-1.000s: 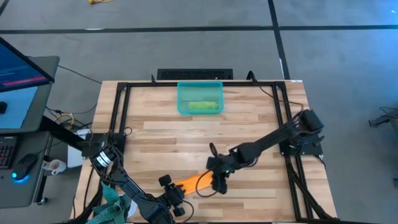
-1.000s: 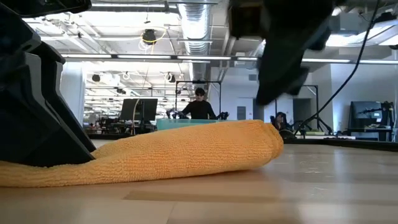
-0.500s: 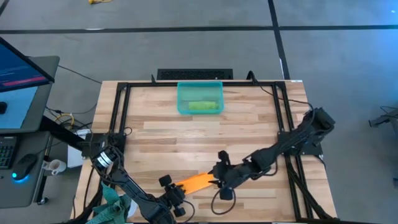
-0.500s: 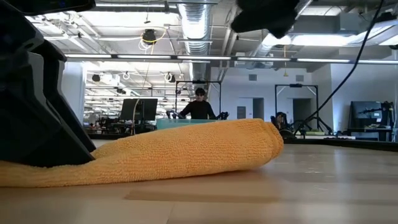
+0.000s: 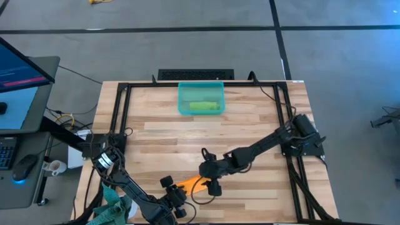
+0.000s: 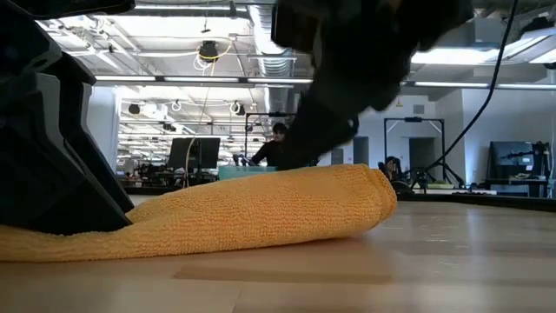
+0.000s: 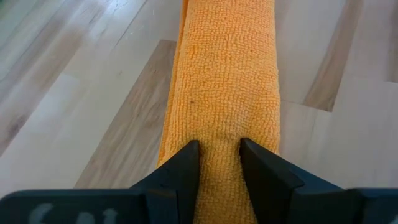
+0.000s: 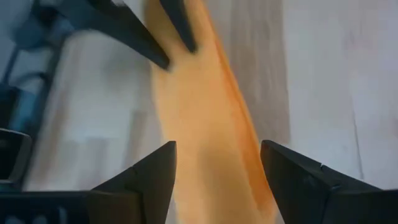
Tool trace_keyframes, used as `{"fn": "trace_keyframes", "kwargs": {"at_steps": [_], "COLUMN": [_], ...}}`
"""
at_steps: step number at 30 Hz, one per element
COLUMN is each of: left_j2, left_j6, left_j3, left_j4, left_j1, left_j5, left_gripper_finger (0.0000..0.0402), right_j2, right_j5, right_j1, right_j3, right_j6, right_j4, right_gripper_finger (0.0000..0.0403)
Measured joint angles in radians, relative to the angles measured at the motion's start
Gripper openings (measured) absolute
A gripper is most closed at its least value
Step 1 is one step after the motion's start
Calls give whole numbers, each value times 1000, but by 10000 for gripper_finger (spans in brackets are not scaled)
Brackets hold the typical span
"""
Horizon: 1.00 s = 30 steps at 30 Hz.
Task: Roll microfiber towels into tight, uniform cylinder then place into a basket
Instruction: Roll the orange towel
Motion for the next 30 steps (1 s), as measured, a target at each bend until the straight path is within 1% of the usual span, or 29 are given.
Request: {"fn": "trace_keyframes", "kwargs": {"at_steps": [2, 6, 10, 12, 16, 19, 21, 23, 25, 30], "left_j2": [0, 0, 0, 0, 0, 0, 0, 0, 0, -24], "left_j6": [0, -1, -1, -2, -7, -7, -7, -6, -7, -23], "left_j3": [0, 0, 0, 0, 1, 1, 1, 1, 1, -1], "left_j4": [0, -1, -3, -3, -4, -6, -6, -7, -9, -23], "left_j1": [0, 0, 0, 1, 4, 4, 4, 4, 4, 4], "left_j5": [0, 0, 0, 0, 6, 7, 7, 7, 4, 8], "left_gripper_finger": [113, 113, 113, 113, 113, 113, 113, 113, 113, 113], "right_j2": [23, 70, 96, 108, 126, 141, 141, 143, 144, 146], "right_j5": [-21, -160, -184, -193, -251, -312, -340, -355, -362, -363], "right_j1": [-13, -38, -43, -48, -51, -51, -50, -51, -51, -50], "right_j3": [11, 37, 45, 45, 50, 51, 50, 49, 48, 46], "right_j6": [0, 4, 49, 58, 97, 113, 115, 117, 118, 120], "right_j4": [-18, -15, -20, -49, -53, -52, -57, -59, -61, -66], "right_gripper_finger": [258, 258, 258, 258, 257, 246, 228, 201, 167, 64]}}
